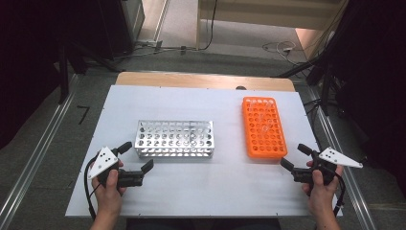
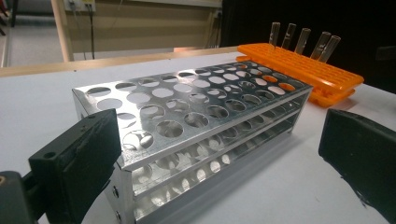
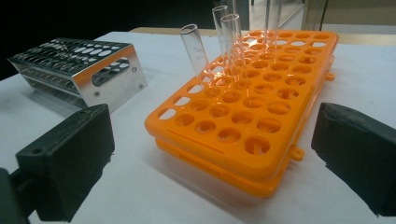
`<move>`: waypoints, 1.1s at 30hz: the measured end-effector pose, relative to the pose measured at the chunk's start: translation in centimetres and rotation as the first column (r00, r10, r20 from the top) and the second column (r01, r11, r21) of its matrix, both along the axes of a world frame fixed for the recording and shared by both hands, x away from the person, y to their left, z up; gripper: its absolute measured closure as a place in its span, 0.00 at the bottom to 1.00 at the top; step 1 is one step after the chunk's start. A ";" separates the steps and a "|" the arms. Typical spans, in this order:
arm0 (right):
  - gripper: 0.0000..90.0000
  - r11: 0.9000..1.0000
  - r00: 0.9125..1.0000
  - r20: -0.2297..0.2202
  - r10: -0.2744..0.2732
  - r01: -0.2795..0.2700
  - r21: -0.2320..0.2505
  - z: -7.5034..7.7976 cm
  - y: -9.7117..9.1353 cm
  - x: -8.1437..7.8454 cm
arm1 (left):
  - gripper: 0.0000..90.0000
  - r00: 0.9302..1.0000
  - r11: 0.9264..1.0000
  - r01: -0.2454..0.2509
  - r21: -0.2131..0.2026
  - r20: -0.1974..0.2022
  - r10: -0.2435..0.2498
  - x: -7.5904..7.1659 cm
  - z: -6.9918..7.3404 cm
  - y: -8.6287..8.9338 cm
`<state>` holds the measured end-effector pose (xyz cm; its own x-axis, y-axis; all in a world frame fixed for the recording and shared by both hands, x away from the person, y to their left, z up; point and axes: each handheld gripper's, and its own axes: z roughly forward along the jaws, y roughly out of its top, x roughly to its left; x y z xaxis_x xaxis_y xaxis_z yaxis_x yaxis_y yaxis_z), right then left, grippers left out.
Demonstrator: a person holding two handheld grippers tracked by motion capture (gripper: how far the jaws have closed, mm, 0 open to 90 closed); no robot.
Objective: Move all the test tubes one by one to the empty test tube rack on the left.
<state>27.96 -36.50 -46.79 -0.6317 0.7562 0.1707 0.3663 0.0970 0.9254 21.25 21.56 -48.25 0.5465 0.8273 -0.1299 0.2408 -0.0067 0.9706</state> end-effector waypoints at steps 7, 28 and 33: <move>0.04 1.000 1.000 -0.006 0.006 -0.007 -0.009 0.9 1.2 0.3 | 0.00 1.000 1.000 -0.008 0.003 -0.010 0.008 0.0 0.1 -0.1; 0.64 0.988 0.993 -0.100 -0.056 0.040 -0.150 1.1 6.6 5.8 | 0.00 1.000 0.999 0.025 0.027 -0.011 -0.025 -0.1 0.7 -1.9; 0.73 0.988 0.989 -0.139 -0.039 0.018 -0.153 0.5 7.1 6.4 | 0.00 0.999 0.999 0.030 0.039 -0.011 -0.030 -0.1 0.7 -2.1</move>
<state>34.40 -29.37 -46.28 -0.5872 0.7974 0.1392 0.4969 0.2193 0.8396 21.15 19.44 -47.53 0.5701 0.8150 -0.1034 0.2500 -0.0522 0.9668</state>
